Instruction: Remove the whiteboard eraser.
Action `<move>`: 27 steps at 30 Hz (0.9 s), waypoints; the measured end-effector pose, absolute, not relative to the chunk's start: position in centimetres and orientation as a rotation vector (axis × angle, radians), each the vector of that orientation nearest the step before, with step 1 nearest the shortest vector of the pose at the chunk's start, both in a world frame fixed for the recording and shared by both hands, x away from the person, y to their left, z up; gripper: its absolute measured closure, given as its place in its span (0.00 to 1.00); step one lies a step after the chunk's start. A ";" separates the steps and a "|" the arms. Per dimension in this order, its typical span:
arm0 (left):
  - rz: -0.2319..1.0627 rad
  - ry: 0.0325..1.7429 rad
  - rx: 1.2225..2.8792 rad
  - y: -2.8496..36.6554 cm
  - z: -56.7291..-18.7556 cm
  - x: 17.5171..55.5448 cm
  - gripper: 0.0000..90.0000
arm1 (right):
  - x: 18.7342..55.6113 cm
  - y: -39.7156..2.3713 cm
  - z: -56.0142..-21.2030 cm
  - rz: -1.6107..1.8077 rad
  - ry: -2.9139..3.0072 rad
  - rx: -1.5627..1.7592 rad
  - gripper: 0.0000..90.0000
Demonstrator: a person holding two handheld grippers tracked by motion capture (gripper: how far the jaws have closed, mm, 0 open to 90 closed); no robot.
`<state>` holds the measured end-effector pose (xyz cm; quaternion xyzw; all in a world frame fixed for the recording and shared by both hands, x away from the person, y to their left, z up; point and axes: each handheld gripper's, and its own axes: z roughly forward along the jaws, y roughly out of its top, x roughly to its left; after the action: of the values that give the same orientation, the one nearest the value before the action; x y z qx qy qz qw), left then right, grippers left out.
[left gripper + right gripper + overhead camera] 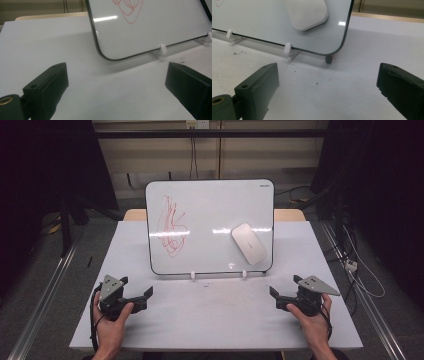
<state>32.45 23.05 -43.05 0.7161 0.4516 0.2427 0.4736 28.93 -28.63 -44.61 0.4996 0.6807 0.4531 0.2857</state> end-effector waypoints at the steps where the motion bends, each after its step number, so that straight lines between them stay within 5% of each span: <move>1: 0.597 1.106 1.753 23.0 -43.0 32.4 0.05 | 28.9 -28.6 -44.6 1.214 1.822 1.339 0.04; 27: 0.571 1.093 1.776 22.4 -43.2 32.6 0.05 | 30.9 -26.2 -42.5 1.166 1.931 1.290 0.09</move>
<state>32.60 22.40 -43.19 0.7248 0.4463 0.2329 0.4704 30.92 -26.17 -42.53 0.4781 0.7159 0.4324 0.2683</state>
